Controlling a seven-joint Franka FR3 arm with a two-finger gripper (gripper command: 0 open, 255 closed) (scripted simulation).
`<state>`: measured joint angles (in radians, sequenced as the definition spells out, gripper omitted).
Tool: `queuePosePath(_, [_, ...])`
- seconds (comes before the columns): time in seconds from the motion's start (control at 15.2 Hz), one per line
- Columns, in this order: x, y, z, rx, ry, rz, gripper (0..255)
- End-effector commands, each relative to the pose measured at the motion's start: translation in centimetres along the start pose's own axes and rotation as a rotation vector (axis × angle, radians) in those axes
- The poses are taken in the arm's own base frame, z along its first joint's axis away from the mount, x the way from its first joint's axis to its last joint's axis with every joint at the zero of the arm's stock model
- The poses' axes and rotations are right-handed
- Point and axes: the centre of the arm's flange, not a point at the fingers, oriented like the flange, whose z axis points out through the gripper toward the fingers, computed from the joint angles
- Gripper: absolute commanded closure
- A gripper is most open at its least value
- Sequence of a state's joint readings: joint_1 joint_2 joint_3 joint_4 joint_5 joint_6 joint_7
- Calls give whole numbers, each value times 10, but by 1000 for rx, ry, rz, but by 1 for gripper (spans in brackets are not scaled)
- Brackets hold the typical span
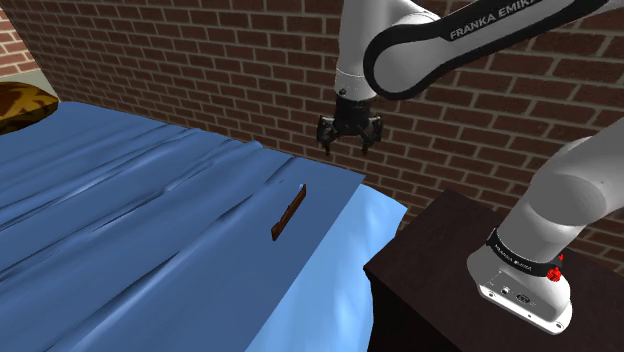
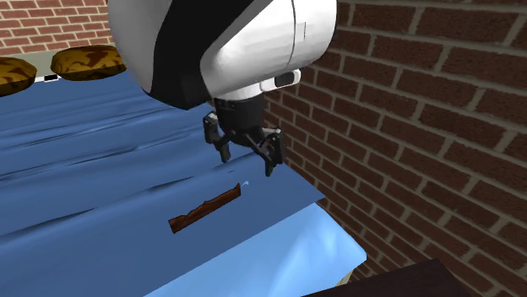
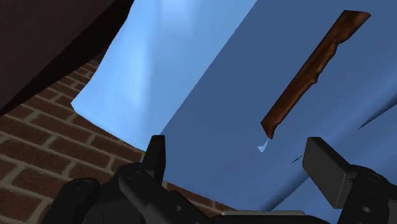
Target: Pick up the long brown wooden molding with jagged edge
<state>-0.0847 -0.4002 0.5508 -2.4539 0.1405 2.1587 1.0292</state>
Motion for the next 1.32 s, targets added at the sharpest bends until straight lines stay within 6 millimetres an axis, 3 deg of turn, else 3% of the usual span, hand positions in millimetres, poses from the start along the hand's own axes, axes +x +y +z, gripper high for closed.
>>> queuePosePath(0.0, [-5,-19,18,-4,-5,58,0])
queuePosePath(0.46, [-8,-86,85,-23,-18,244,0])
queuePosePath(0.99, [3,-159,163,-46,-34,457,0])
queuePosePath(1.25, [2,-162,183,-47,-35,467,0])
